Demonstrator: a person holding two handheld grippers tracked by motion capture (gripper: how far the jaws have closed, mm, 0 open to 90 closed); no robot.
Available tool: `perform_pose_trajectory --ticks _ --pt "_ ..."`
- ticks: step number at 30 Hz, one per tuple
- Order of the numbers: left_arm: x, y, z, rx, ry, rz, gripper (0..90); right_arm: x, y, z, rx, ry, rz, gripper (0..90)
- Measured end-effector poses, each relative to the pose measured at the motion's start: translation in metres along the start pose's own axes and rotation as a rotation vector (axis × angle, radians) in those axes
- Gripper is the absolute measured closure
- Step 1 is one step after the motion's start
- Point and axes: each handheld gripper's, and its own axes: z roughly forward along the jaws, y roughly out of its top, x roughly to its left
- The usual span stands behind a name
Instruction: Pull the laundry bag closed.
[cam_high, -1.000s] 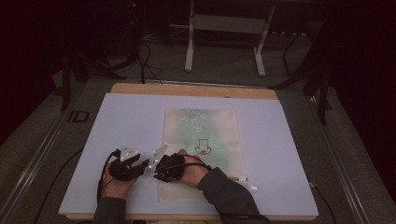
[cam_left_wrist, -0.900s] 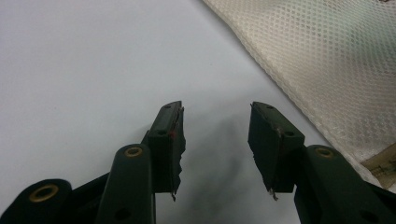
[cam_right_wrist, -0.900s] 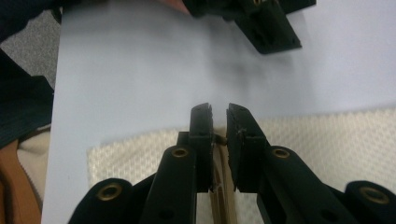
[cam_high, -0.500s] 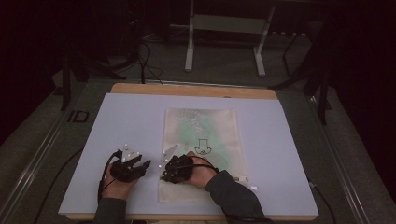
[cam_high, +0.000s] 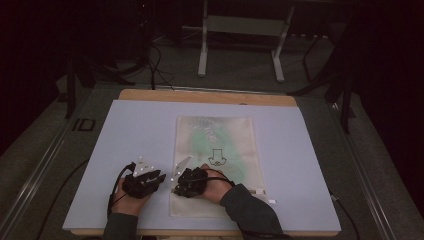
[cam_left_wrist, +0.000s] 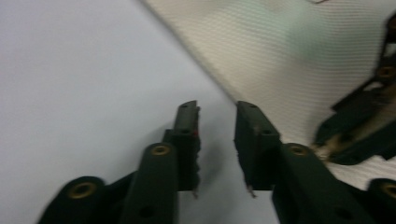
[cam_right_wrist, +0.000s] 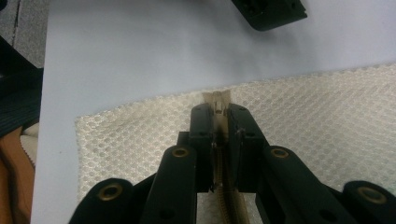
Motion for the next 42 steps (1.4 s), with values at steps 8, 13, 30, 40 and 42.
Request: perform_pose_trajectory --ticks 8,13,30,40,42 --pt "-0.014 0.005 0.007 0.023 -0.050 0.055 88.4 0.002 0.000 0.000 0.007 -0.017 -0.018 81.8" --pt "-0.019 0.006 0.011 0.032 -0.059 0.069 88.3 0.002 -0.001 0.001 -0.002 -0.018 -0.013 81.9" --pt "-0.021 0.008 0.017 0.037 -0.071 0.066 87.5 0.003 0.000 0.002 -0.008 -0.029 -0.019 82.0" --pt "-0.023 0.008 0.020 0.063 -0.083 0.076 86.6 0.003 0.000 0.003 -0.013 -0.028 -0.012 82.0" --pt "-0.023 0.008 0.021 0.069 -0.088 0.075 86.6 0.003 0.000 0.003 -0.013 -0.027 -0.010 82.0"
